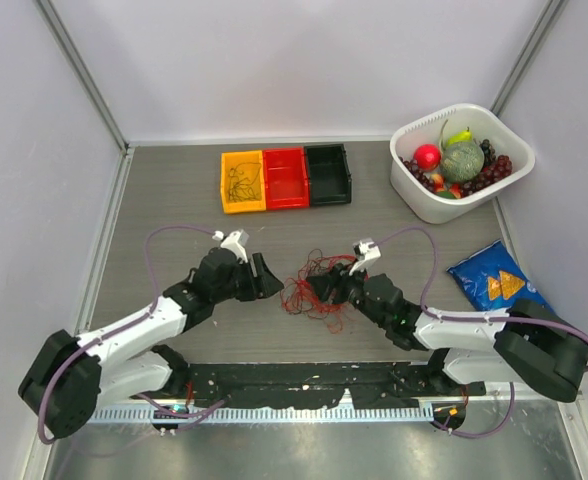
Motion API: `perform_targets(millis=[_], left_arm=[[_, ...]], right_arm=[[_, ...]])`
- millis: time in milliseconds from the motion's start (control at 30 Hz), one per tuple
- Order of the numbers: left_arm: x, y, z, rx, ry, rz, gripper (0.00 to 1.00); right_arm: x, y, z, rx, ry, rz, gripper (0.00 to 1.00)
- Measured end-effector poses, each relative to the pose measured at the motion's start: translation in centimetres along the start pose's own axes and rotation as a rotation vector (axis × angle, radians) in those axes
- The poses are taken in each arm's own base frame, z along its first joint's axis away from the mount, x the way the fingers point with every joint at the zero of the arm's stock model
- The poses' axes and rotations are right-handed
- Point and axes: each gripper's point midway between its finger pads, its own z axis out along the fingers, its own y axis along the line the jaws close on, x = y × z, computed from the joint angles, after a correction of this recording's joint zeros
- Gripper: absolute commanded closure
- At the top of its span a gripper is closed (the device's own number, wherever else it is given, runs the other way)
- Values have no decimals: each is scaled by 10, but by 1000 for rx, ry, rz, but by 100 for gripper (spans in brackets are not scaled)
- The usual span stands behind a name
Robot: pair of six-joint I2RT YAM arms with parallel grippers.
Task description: Untangle the cables
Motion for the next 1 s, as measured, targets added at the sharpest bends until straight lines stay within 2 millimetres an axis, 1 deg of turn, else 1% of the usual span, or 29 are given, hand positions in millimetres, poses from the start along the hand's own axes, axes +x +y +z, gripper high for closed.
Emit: perform_targets(millis=[100, 133, 233, 333, 467, 600, 700, 800, 900, 1000], left_arm=[[3, 9, 13, -40, 18, -1, 46], [5, 13, 18, -53, 33, -4, 49], [11, 20, 35, -94, 81, -11, 52], [9, 20, 48, -116, 104, -16, 57], [6, 19, 57, -122, 109, -19, 66], [11, 23, 65, -140, 135, -19, 77], [17, 22, 69, -144, 155, -13, 91], [20, 16, 70, -134, 165, 0, 100], [17, 12, 67, -135, 160, 10, 100], [3, -1, 56, -125, 129, 25, 100]], right_arm=[[29, -4, -12, -26, 84, -22, 43], [32, -4, -13, -29, 96, -29, 43], [36, 0, -11, -46, 107, -37, 44], [42, 2, -9, -61, 125, -46, 44], [44, 4, -10, -72, 132, -49, 44], [43, 6, -9, -78, 129, -49, 44], [44, 7, -8, -82, 132, -50, 44], [46, 10, -7, -92, 141, -53, 45], [50, 14, -5, -103, 155, -59, 48], [58, 18, 2, -112, 190, -64, 53]])
